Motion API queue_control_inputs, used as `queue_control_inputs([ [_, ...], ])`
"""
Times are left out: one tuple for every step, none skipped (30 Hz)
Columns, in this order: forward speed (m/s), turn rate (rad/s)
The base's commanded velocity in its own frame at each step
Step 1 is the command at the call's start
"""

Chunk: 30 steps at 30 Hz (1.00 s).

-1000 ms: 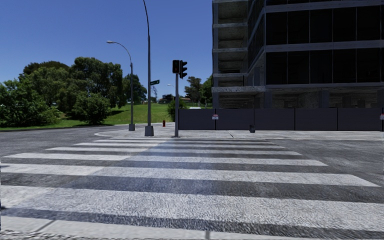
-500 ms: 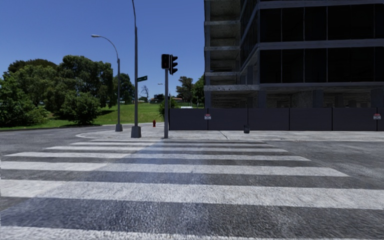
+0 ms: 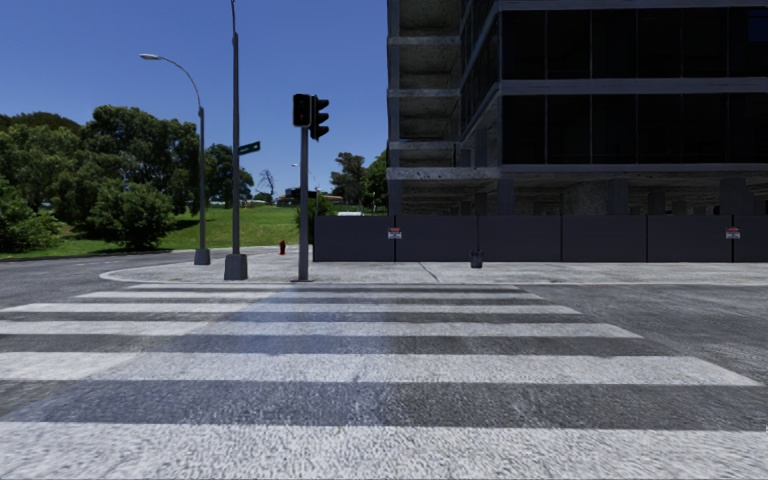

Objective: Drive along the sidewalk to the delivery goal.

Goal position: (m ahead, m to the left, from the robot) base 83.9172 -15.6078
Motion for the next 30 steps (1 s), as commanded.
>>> queue_control_inputs([
  [1.44, 0.0],
  [1.44, 0.0],
  [1.44, 0.0],
  [1.44, 0.0],
  [1.44, 0.0],
  [1.44, 0.0],
  [1.44, 0.0],
  [1.44, 0.0],
  [1.44, 0.0],
  [1.44, 0.0],
  [1.44, 0.0],
  [1.44, 0.0],
  [1.44, 0.0],
  [1.44, 0.0],
  [1.44, 0.0],
  [1.44, 0.0],
  [1.44, 0.0],
  [1.44, 0.0],
  [1.44, 0.0],
  [1.44, 0.0],
  [1.44, 0.0],
  [1.44, 0.0],
  [1.44, 0.0],
  [1.44, 0.0],
  [1.44, 0.0],
  [1.44, 0.0],
  [1.44, 0.0],
  [1.44, 0.0],
  [1.44, 0.0],
  [1.44, 0.0],
])
